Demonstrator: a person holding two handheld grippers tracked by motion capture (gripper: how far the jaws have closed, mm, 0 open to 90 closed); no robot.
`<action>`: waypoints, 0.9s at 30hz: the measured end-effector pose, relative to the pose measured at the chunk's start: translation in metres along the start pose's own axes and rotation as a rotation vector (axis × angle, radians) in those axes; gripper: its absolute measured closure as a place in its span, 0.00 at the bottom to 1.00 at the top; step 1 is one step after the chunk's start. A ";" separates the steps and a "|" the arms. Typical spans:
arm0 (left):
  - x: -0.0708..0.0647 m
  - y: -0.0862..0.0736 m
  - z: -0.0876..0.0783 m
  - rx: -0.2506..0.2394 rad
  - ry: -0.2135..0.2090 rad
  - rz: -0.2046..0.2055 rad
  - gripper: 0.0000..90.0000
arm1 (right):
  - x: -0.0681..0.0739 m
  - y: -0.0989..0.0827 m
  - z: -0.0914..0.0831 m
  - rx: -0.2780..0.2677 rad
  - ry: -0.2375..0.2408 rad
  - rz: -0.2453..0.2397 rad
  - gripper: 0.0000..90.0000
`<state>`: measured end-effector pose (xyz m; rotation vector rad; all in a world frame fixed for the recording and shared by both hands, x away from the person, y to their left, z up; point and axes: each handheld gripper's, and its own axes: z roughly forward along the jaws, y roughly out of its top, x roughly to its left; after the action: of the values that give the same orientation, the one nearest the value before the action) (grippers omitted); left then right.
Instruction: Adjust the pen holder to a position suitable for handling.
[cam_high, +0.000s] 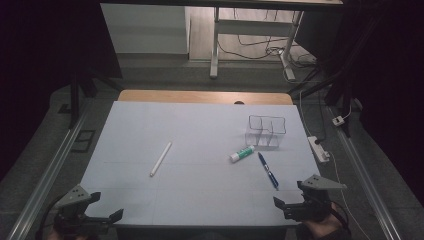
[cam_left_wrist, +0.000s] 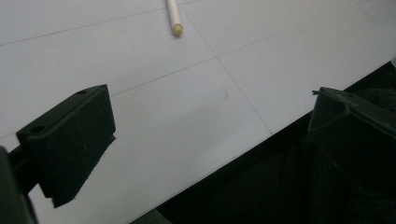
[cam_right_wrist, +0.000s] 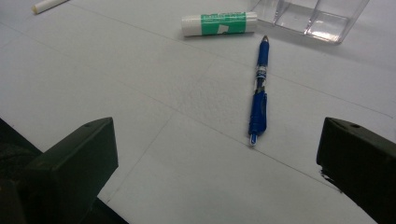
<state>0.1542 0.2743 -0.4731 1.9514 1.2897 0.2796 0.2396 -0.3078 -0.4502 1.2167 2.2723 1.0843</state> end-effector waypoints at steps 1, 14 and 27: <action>0.000 0.000 0.000 0.001 -0.002 0.000 0.01 | -0.001 0.000 0.000 -0.001 0.005 0.004 0.00; 0.002 0.001 0.001 0.009 -0.037 0.004 0.02 | -0.003 0.000 0.000 0.000 -0.007 0.038 0.00; 0.002 0.001 0.001 0.007 -0.044 0.003 0.02 | -0.004 0.000 0.001 0.011 -0.007 0.044 0.00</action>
<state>0.1567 0.2755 -0.4740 1.9554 1.2610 0.2326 0.2421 -0.3105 -0.4506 1.2791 2.2597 1.0828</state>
